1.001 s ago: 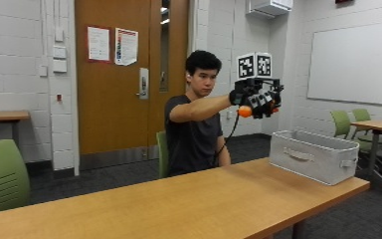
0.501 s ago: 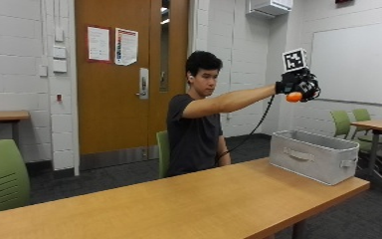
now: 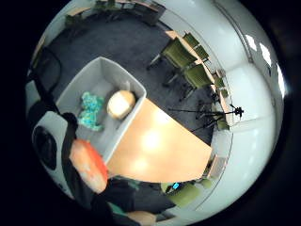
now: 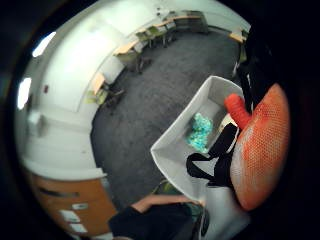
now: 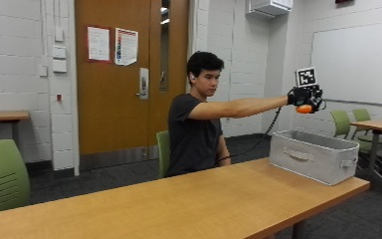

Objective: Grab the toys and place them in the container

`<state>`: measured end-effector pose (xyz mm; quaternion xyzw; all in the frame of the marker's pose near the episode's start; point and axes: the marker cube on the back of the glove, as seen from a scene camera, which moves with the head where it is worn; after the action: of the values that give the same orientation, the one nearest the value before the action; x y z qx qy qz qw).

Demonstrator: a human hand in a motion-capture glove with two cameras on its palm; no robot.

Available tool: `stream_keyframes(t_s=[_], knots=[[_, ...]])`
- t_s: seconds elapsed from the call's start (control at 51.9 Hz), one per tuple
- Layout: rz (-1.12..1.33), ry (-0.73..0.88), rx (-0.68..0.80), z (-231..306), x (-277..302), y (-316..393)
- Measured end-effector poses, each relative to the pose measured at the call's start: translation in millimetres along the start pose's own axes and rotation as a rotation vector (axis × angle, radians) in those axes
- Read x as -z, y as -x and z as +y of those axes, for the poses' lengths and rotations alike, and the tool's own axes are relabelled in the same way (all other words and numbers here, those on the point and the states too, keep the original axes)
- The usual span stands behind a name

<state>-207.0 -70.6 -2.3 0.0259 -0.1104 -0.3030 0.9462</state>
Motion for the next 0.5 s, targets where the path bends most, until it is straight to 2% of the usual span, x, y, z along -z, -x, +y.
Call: stream_keyframes(t_s=[0.077, 0.289, 0.501], knots=[[0.045, 0.017, 0.027, 0, -13, -1], [0.072, 0.161, -0.060, 4, -41, -9], [0.110, 0.138, -0.072, 17, -39, -25]])
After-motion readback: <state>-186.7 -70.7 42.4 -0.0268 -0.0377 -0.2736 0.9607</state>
